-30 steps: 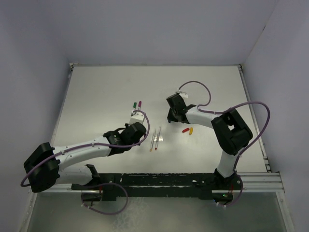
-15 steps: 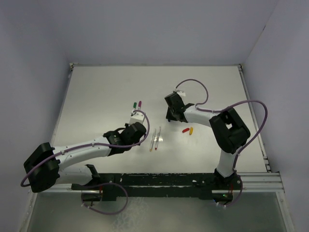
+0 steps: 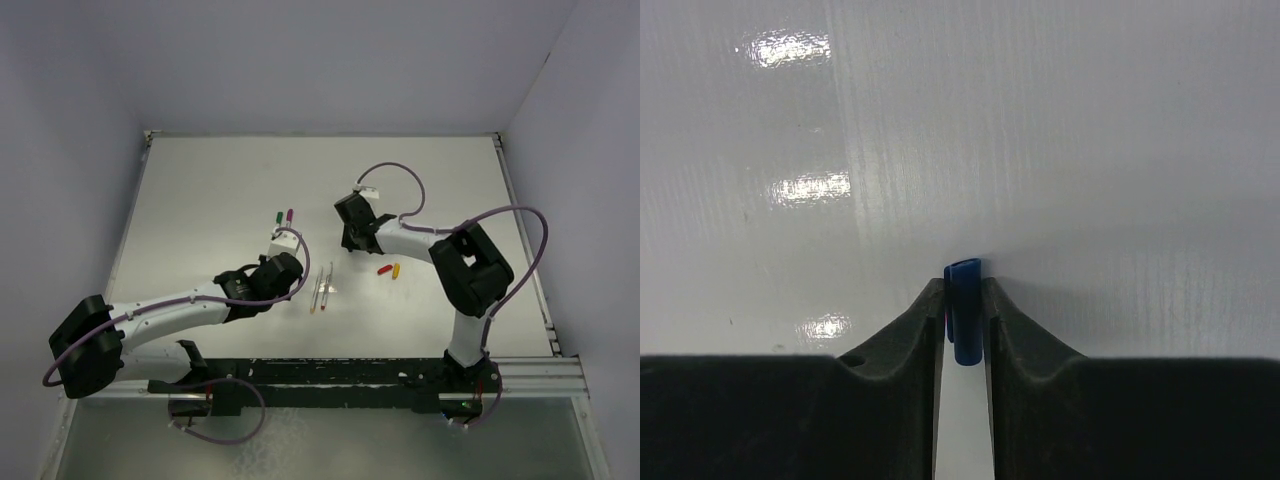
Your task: Insert the pens into the pen caps
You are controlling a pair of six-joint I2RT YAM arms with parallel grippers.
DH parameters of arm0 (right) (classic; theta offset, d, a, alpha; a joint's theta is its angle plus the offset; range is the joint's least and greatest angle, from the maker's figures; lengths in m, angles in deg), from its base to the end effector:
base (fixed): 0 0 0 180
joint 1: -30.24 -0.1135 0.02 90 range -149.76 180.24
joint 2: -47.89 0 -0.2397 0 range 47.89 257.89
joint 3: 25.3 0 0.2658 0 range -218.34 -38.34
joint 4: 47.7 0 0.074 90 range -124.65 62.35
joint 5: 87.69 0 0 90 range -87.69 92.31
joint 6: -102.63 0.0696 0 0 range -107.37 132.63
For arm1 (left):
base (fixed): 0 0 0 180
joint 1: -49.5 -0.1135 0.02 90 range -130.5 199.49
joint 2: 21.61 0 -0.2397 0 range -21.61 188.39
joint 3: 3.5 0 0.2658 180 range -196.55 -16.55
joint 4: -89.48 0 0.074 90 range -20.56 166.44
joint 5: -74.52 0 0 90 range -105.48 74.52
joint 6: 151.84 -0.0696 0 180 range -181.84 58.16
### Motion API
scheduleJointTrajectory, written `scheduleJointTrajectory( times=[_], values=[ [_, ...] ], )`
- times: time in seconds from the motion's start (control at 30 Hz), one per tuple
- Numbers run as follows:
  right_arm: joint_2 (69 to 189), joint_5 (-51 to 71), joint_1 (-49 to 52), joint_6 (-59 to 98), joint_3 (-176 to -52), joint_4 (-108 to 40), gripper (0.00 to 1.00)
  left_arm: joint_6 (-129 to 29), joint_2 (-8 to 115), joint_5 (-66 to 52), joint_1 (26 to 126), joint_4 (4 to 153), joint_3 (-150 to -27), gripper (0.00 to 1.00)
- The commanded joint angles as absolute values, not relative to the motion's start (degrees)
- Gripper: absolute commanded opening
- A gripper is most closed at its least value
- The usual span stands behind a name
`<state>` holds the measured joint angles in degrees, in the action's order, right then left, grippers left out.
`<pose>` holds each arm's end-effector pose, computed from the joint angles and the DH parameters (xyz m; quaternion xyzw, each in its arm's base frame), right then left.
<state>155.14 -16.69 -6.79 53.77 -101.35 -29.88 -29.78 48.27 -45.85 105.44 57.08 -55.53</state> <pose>0.3411 0.2289 0.0992 0.0909 0.9212 0.0977 0.3655 0.1839 -0.2092 0.1540 0.1006 0.9064 -0.0507 0.4071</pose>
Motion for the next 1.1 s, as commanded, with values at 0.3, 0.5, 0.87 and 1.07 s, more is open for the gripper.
scheduleJointTrajectory(
  times=[0.3, 0.5, 0.87, 1.07],
  values=[
    [165.1, -16.7, -9.1, 50.9, -99.6, -10.9, 0.15, -31.0, 46.6, -47.5, 105.3, 59.3, -57.1, 0.00],
    [165.6, -17.5, -9.9, 50.2, -100.1, -10.6, 0.00, -32.0, 47.1, -46.3, 105.2, 59.8, -57.4, 0.00],
    [153.1, -22.1, -9.9, 45.9, -102.8, -14.8, 0.00, -32.9, 44.6, -45.2, 105.2, 59.9, -57.5, 0.00],
    [141.5, -19.7, -9.9, 43.4, -98.9, -24.1, 0.00, -34.8, 43.5, -43.4, 105.3, 63.6, -56.7, 0.00]
  ],
)
